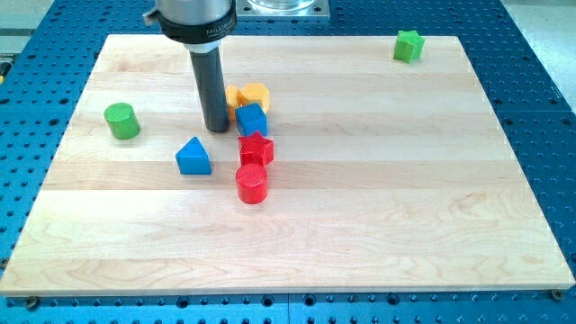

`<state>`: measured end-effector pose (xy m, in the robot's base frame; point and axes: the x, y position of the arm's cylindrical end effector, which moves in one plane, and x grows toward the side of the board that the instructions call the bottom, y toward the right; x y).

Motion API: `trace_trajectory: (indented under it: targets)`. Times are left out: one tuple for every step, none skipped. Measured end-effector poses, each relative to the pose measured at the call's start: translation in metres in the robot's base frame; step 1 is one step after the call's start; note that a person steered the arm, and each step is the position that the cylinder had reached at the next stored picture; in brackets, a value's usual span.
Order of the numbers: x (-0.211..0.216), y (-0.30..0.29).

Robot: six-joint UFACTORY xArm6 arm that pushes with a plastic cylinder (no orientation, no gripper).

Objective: Place the heart at the top left of the hexagon

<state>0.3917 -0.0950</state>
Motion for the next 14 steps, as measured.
trace_trajectory:
  targets:
    - [-0.01, 0.0]
    - [-0.018, -0.011]
    - [-0.026, -0.03]
    - [-0.066, -0.039]
    - [-0.108, 0.013]
    - [-0.107, 0.073]
    - [-0.09, 0.092]
    - [-0.092, 0.06]
    - [-0.08, 0.009]
    - [-0.049, -0.025]
    - [-0.034, -0.048]
    - [0.012, -0.048]
    - [0.016, -0.022]
    - [-0.004, -0.022]
